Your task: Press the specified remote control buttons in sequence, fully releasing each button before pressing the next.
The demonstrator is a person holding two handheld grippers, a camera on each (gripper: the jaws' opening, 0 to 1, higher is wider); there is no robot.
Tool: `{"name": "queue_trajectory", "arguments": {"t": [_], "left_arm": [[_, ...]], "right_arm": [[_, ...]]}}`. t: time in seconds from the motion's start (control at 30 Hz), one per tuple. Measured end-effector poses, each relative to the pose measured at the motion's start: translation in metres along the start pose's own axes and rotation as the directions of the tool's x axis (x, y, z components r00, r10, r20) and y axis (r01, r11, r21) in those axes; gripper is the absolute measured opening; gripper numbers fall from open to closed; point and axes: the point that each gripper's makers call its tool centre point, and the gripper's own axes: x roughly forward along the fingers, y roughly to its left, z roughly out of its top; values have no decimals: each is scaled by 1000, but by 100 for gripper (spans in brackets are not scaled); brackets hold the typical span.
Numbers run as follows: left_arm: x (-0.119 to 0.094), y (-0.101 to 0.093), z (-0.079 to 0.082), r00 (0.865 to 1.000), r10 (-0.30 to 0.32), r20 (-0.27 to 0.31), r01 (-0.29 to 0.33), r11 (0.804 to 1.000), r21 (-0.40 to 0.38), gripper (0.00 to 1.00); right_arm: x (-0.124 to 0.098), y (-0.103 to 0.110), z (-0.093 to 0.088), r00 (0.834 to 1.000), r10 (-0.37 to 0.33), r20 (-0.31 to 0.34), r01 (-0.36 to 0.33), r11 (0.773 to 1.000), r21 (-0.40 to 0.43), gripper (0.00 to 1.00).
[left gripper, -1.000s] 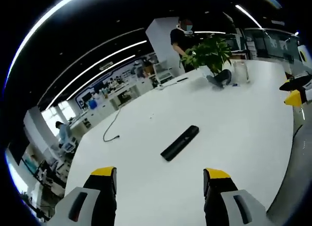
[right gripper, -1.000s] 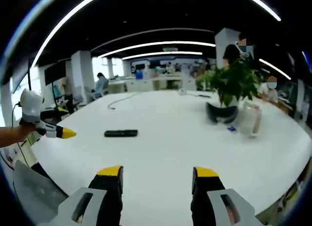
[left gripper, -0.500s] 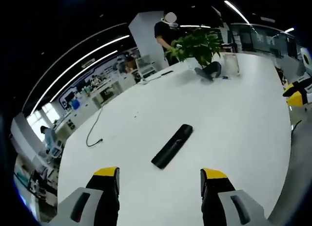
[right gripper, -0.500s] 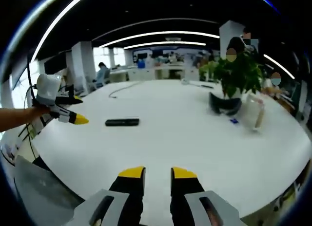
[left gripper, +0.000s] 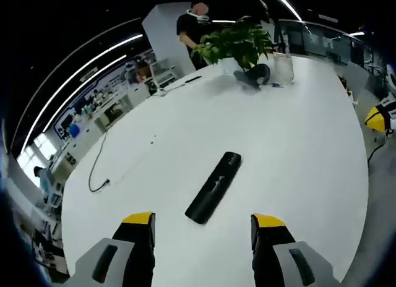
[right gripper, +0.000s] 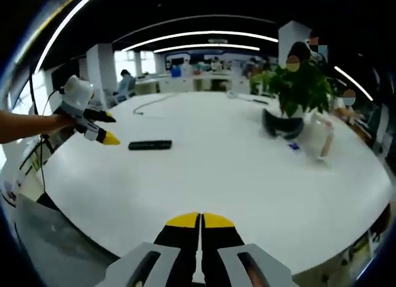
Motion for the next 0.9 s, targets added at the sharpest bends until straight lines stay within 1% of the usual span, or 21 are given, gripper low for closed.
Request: {"name": "queue_trajectory", "arguments": {"t": [0.07,0.13,0.17,0.2,0.27,0.3,0.37,0.4,0.43,0.47,0.53,0.57,0.6,0.63,0.7,0.77,0.8,0.87,0.9], "left_arm": [[6,2,-1,1000,-24,-17,25,1000,11,59],[13,4,-2,998,-47,-35,48,999,24,58],[17,4,-4,996,-72,-54,74,997,34,58],[20,4,-4,994,-83,-65,86,996,38,58],[25,3,-4,991,-111,-70,114,993,35,57],[29,1,-6,986,-137,-92,139,990,24,57],[35,-3,-10,976,-185,-116,188,982,21,57],[38,-2,-10,975,-187,-118,191,981,22,57],[40,-5,-12,968,-209,-135,215,976,29,56],[42,-4,-14,966,-216,-145,222,974,31,55],[47,-5,-17,955,-240,-176,251,967,41,55],[48,-4,-17,955,-238,-177,249,967,46,55],[50,-3,-17,953,-241,-185,255,965,57,54],[53,-1,-19,946,-252,-202,270,960,68,53],[56,0,-19,939,-269,-216,289,955,68,50],[59,-4,-17,921,-323,-216,346,935,79,48],[60,-3,-17,918,-326,-226,351,933,84,49],[61,-5,-18,906,-340,-251,377,919,118,48],[63,-5,-19,905,-337,-261,379,916,129,48]], "right_arm": [[0,1,-2,1000,4,-12,-4,1000,5,0],[0,1,-2,1000,5,-12,-5,1000,4,0],[1,1,-3,1000,5,-18,-5,1000,3,0],[2,1,-4,1000,6,-25,-6,1000,2,0],[2,2,-6,999,6,-35,-6,1000,-1,0],[2,1,-5,999,5,-33,-5,1000,-4,0],[2,1,-6,999,2,-34,-2,1000,-5,0],[2,1,-6,999,1,-37,-1,1000,-3,0],[2,0,-6,999,2,-39,-2,1000,0,0],[2,0,-7,999,2,-41,-1,1000,2,0],[3,0,-8,999,1,-46,-1,1000,3,0],[3,0,-8,999,1,-48,-1,1000,3,0],[3,0,-8,999,2,-49,-2,1000,2,0],[3,0,-8,999,2,-50,-2,1000,1,0],[3,0,-9,999,2,-53,-2,1000,-1,0],[3,1,-9,998,4,-57,-4,1000,1,0],[3,1,-11,998,2,-62,-2,1000,2,0],[4,0,-12,998,-1,-70,1,1000,5,0],[4,0,-12,997,0,-72,0,1000,7,0]]}}
